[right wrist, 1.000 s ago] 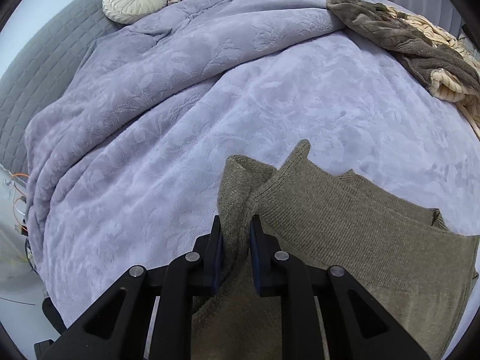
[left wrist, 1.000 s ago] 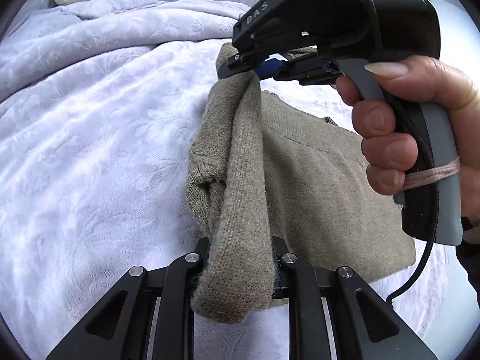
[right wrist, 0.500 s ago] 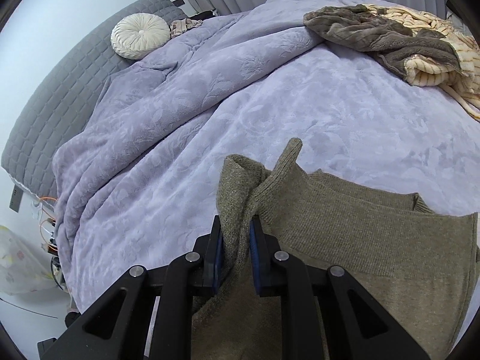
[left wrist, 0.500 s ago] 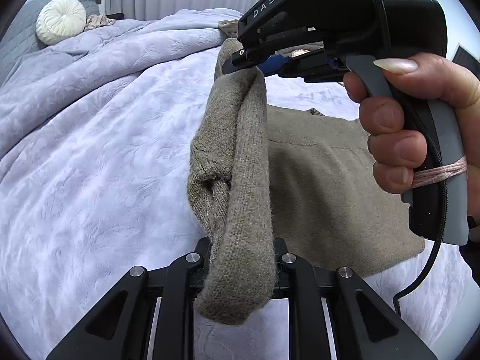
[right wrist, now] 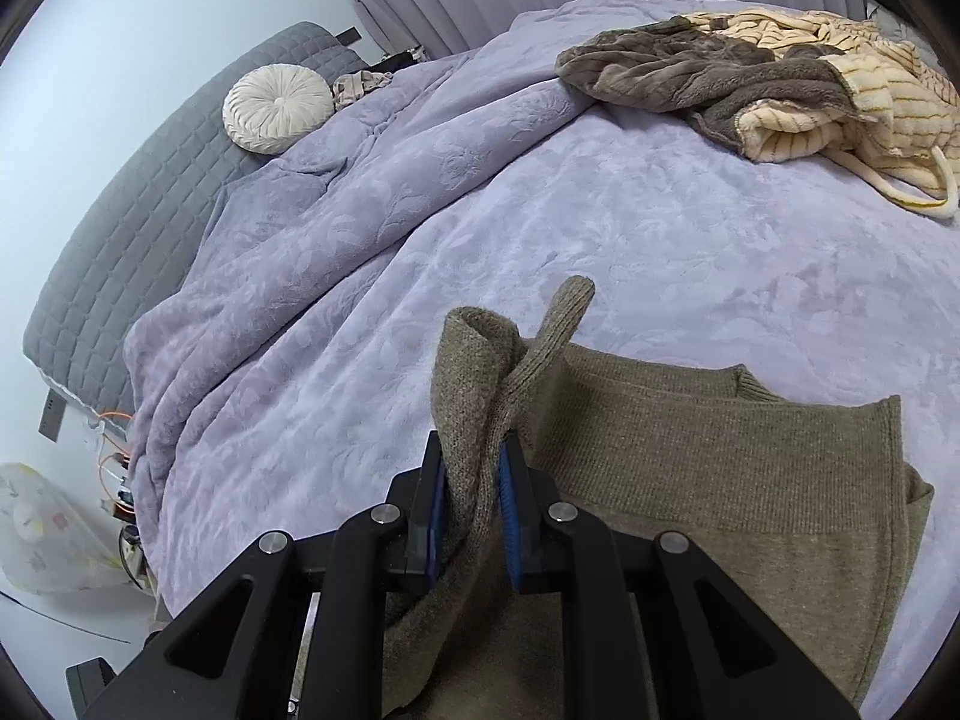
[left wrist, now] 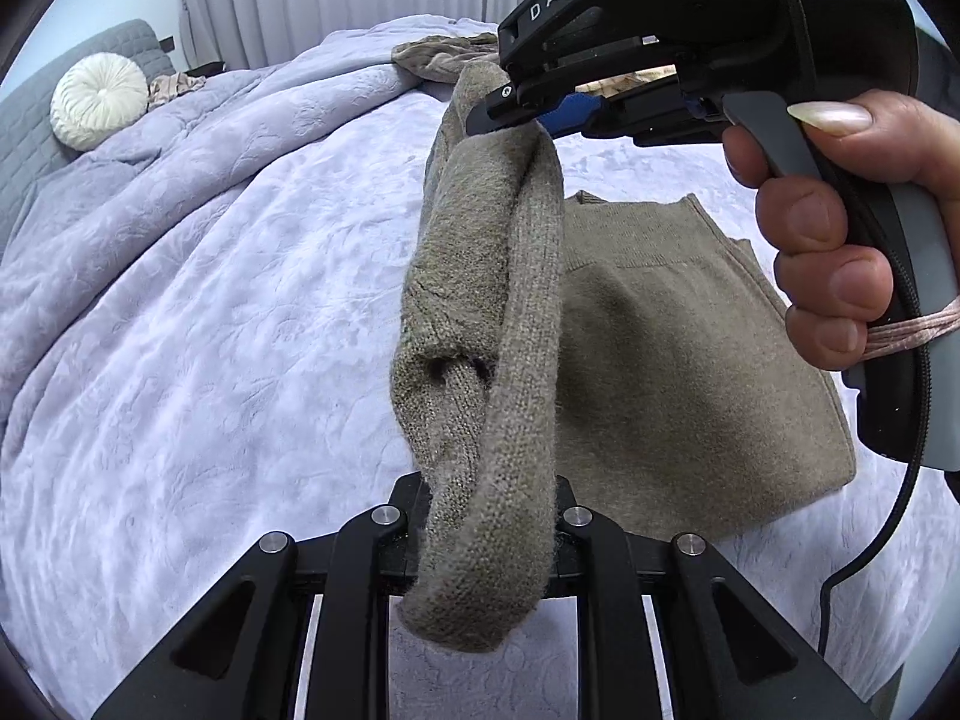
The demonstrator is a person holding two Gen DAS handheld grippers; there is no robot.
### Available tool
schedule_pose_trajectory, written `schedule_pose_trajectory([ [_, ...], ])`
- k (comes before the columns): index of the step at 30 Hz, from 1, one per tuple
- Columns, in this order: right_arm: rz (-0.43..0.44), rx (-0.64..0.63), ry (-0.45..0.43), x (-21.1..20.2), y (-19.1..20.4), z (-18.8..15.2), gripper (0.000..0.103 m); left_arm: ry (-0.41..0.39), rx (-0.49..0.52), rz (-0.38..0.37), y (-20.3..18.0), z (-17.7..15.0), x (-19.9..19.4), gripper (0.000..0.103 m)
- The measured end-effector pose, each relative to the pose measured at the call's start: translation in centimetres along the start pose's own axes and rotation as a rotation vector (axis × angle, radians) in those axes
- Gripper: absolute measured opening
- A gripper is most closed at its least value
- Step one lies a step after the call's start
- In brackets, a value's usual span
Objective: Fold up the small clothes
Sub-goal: 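Lift the held side edge with both tools to fold it over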
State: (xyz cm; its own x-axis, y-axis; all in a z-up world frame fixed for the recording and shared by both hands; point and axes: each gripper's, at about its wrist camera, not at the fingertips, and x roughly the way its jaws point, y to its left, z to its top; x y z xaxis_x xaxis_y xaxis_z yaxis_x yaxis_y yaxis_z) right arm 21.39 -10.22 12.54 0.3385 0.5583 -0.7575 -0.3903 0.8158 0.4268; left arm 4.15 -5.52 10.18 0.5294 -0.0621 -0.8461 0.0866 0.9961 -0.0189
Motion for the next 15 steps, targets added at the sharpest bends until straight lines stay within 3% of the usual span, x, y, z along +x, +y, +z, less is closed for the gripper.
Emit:
schedule_pose_trajectory([
  [15, 0.038, 0.044, -0.051, -3.4, -5.3, -1.3, 0.017, 0.043, 0.117, 0.089, -5.7, 1.6, 1.2, 0.021],
])
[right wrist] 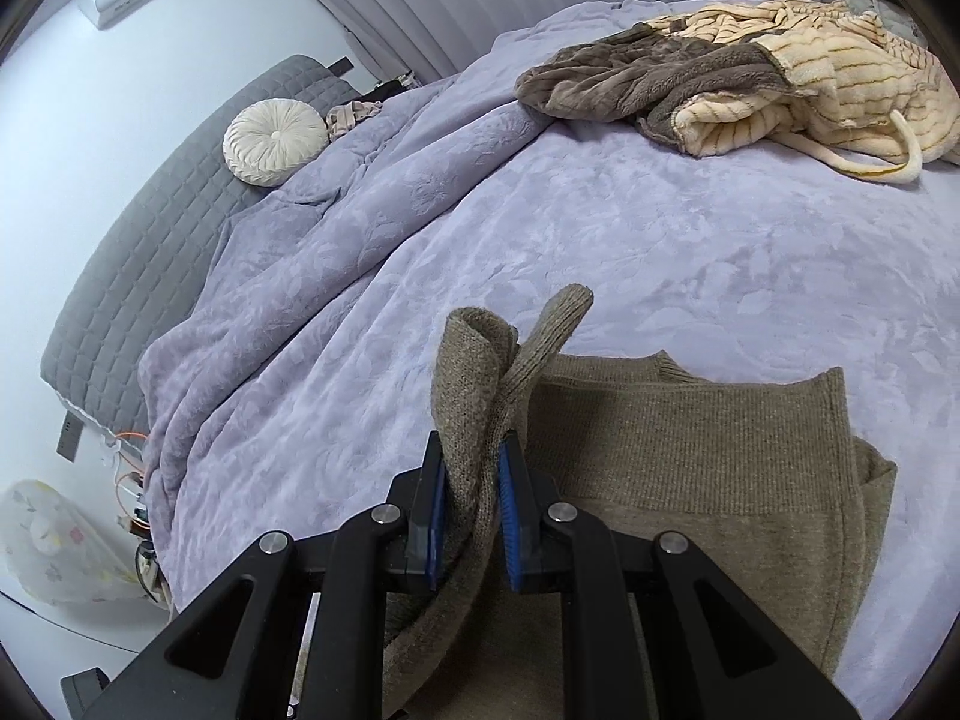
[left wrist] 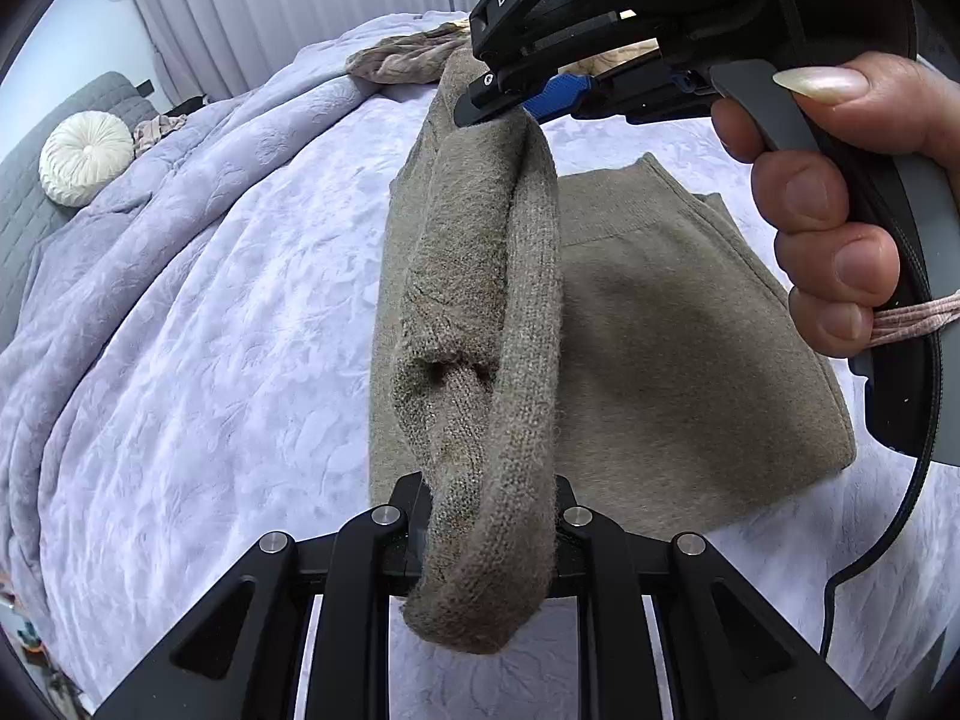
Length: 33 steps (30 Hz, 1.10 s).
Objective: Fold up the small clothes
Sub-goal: 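Lift the held side edge with both tools to fold it over, then lay the side edge over the sweater and open both tools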
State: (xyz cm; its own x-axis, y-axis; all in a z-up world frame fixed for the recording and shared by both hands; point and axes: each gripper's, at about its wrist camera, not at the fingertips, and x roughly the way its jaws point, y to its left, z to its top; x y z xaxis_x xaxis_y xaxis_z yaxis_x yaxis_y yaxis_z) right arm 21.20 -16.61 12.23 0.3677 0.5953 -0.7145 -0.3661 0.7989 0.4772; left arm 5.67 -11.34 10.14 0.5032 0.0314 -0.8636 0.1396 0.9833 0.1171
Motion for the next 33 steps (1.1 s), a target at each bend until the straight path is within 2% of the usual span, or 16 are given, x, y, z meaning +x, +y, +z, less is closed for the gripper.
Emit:
schedule_pose_trajectory([
  [17, -0.023, 0.026, -0.034, -4.8, -6.5, -1.2, 0.017, 0.016, 0.11, -0.003, -8.0, 1.9, 0.4, 0.021],
  [33, -0.013, 0.053, -0.057, -6.6, -11.3, -2.5, 0.017, 0.038, 0.177, 0.036, -12.4, 2.5, 1.3, 0.021],
])
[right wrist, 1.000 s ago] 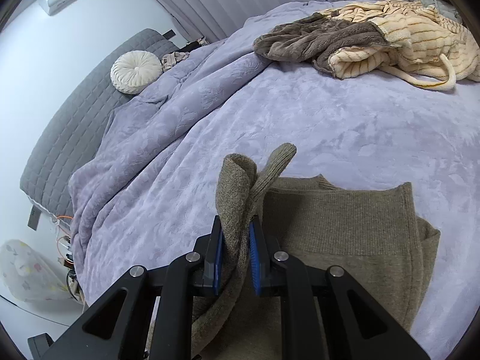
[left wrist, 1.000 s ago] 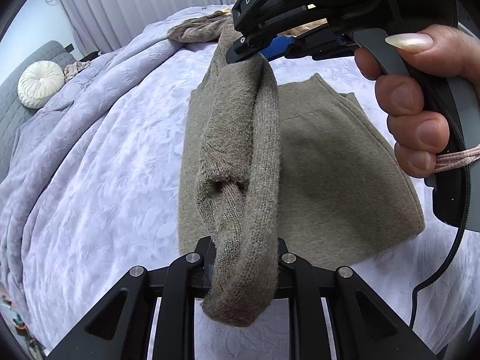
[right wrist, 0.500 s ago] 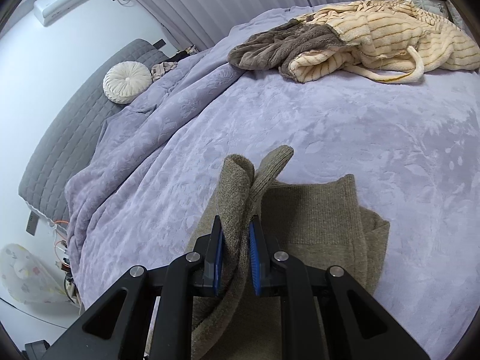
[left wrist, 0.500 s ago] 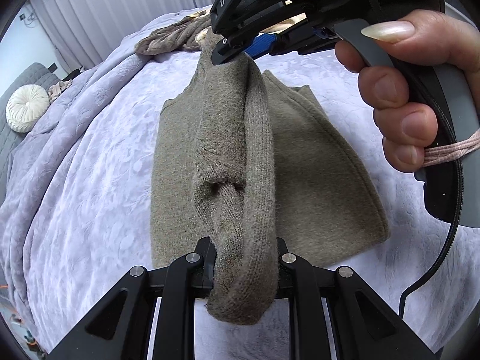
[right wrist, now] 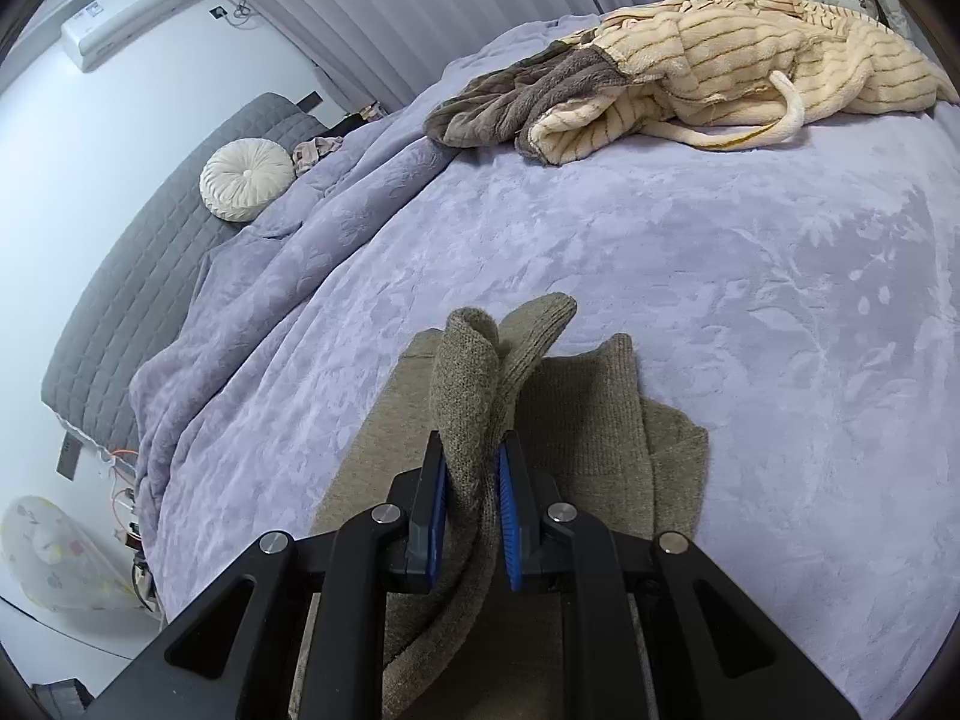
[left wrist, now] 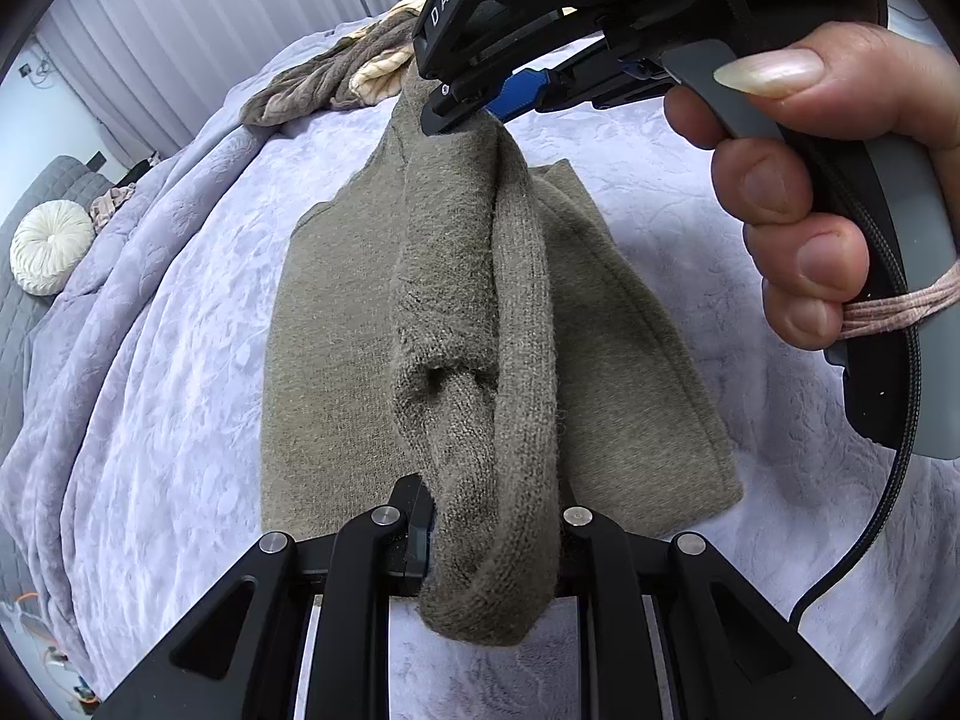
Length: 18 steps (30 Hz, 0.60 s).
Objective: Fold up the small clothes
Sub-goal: 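Lay the side edge over the sweater and open both tools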
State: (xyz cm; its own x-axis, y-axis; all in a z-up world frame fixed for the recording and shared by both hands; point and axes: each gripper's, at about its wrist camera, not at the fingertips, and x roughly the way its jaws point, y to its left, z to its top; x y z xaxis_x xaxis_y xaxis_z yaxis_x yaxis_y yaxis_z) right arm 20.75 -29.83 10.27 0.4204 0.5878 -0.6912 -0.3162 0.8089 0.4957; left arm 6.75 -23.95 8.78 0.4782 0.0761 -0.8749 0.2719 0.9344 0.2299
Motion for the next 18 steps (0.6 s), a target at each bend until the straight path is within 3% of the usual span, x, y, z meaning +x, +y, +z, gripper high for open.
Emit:
schedule_pose_trajectory([
  [14, -0.007, 0.024, 0.005, 0.1, -3.6, -0.3, 0.017, 0.03, 0.076, 0.014, -3.2, 0.7, 1.0, 0.021],
  [18, -0.035, 0.042, 0.043, 1.4, -4.9, -0.9, 0.017, 0.048, 0.108, 0.042, -4.0, 0.3, 2.1, 0.021],
])
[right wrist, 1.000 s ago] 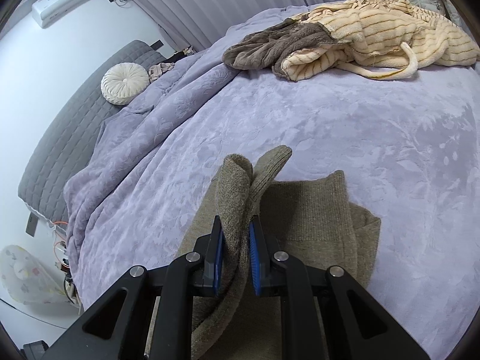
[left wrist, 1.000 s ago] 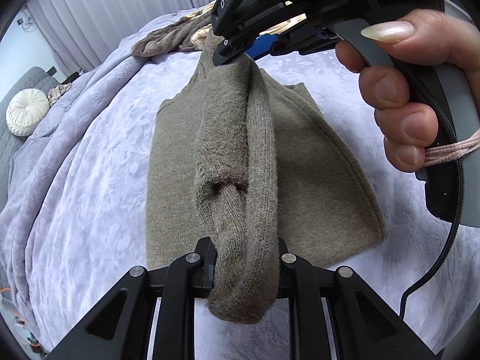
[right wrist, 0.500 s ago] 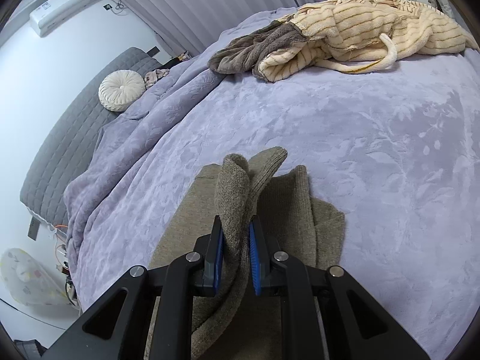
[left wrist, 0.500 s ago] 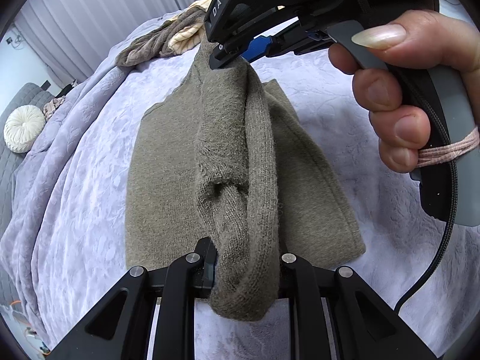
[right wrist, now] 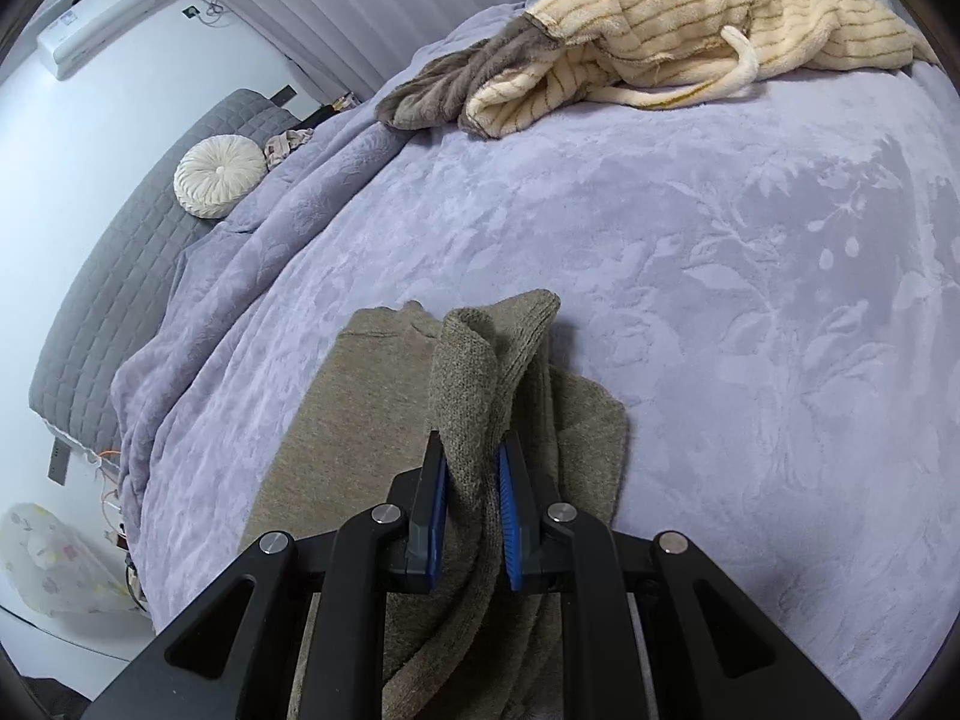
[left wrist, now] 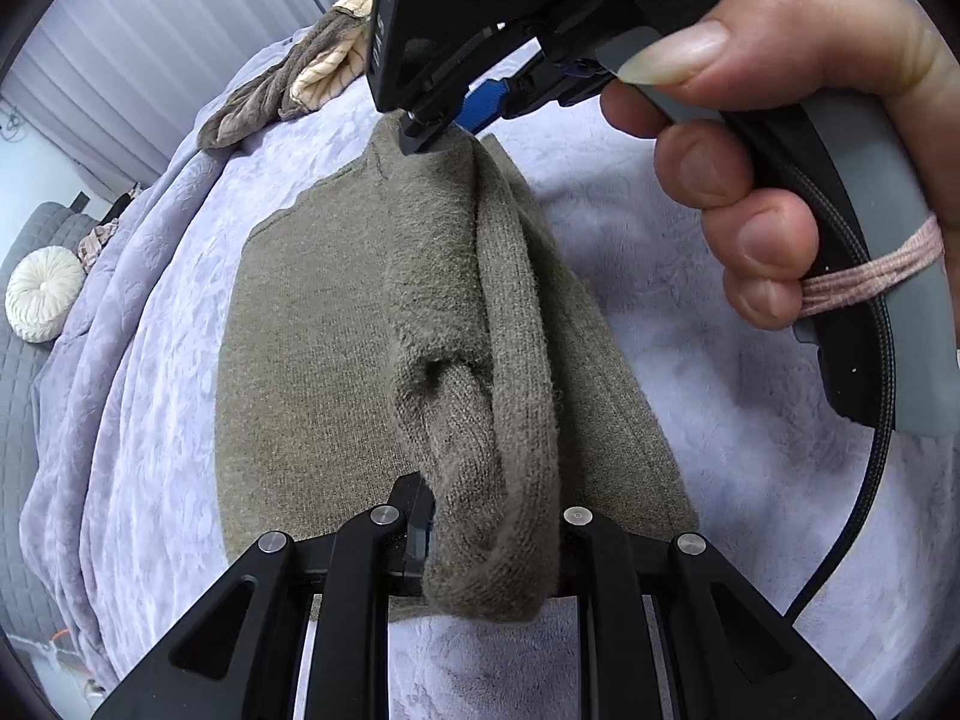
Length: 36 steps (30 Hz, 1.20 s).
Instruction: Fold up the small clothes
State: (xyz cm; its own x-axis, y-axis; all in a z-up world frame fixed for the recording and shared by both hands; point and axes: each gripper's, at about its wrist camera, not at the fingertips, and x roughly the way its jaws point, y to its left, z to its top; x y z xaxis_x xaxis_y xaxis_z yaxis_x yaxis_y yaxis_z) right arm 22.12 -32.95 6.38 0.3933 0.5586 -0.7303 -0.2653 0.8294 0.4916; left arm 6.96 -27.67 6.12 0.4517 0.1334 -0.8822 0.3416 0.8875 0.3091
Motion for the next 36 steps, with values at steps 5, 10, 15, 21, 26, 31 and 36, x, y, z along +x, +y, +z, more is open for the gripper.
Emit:
schedule_pose_trajectory([
  [5, -0.029, 0.02, 0.014, 0.9, -1.3, -0.6, 0.017, -0.015, 0.013, 0.013, -0.5, -0.2, 0.0, 0.021],
  [10, -0.057, 0.019, 0.03, 0.8, -1.0, -0.5, 0.023, -0.013, -0.028, -0.035, 0.8, -0.1, -0.2, 0.022],
  [15, -0.11, 0.032, -0.005, -1.1, -0.9, -0.3, 0.034, -0.055, -0.088, -0.116, 2.2, -0.6, -1.6, 0.087],
  [21, -0.135, -0.007, -0.075, -4.9, 1.2, -0.8, 0.034, -0.089, -0.071, -0.133, 2.8, -1.3, -3.2, 0.087],
  [26, -0.046, -0.091, -0.101, -6.4, 5.0, -1.3, 0.056, -0.105, -0.11, -0.168, 4.5, -2.3, -3.8, 0.087],
  [31, 0.072, -0.117, 0.012, -2.9, 6.5, -2.9, 0.064, -0.109, -0.192, -0.218, 7.6, -3.3, -3.8, 0.087],
  [36, -0.052, -0.073, 0.086, 0.0, 2.9, -5.2, 0.063, -0.065, -0.32, -0.277, 11.6, -5.1, -2.1, 0.087],
])
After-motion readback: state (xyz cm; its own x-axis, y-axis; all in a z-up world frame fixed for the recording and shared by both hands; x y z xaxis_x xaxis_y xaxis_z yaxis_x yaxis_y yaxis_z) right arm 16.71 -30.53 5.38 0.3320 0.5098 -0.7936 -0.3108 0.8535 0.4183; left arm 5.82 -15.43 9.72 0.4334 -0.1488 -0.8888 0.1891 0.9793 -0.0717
